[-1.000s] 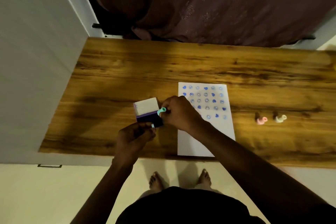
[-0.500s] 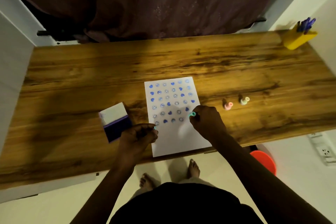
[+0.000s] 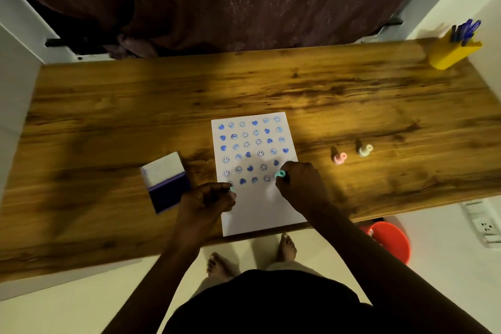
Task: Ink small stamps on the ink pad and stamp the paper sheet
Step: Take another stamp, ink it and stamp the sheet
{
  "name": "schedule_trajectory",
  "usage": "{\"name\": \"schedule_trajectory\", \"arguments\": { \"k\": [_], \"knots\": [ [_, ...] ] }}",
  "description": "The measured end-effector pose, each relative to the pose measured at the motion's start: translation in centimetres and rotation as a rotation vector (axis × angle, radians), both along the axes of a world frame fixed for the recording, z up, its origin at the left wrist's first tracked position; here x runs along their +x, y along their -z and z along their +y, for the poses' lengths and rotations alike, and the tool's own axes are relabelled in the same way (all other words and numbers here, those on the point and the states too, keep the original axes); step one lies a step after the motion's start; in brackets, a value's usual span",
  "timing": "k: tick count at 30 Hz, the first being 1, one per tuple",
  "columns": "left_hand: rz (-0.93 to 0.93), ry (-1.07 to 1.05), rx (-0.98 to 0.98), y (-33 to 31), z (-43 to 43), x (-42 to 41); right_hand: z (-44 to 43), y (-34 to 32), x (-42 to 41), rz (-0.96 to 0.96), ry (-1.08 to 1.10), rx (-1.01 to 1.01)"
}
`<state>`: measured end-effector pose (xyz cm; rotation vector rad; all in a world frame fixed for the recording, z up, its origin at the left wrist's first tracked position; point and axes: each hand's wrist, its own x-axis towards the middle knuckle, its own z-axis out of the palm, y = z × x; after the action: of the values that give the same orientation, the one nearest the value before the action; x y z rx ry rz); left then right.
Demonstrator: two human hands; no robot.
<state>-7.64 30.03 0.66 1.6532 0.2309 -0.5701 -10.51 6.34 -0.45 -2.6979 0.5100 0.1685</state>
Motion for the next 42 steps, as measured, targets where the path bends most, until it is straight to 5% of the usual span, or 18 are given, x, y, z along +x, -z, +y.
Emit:
{"name": "schedule_trajectory", "arguments": {
  "k": [20,24,30,42],
  "knots": [
    [-0.081,0.039,-0.069,-1.7,-1.6,0.4,-0.9,-0.2,0.4,0.001,0.000,0.028],
    [-0.062,0.051,-0.120,-2.2,-2.8,0.1,-2.6,-3.2,-0.4,-0.143,0.105,0.215],
    [-0.065,0.120,-0.212,-2.7,-6.2,-0.9,-4.4,-7.0,-4.0,-0.202,0.234,0.934],
    [-0.126,0.344,-0.238,-2.5,-11.5,-2.4,-7.0,-6.0,-7.7,-0.231,0.093,1.015]
  ]
}}
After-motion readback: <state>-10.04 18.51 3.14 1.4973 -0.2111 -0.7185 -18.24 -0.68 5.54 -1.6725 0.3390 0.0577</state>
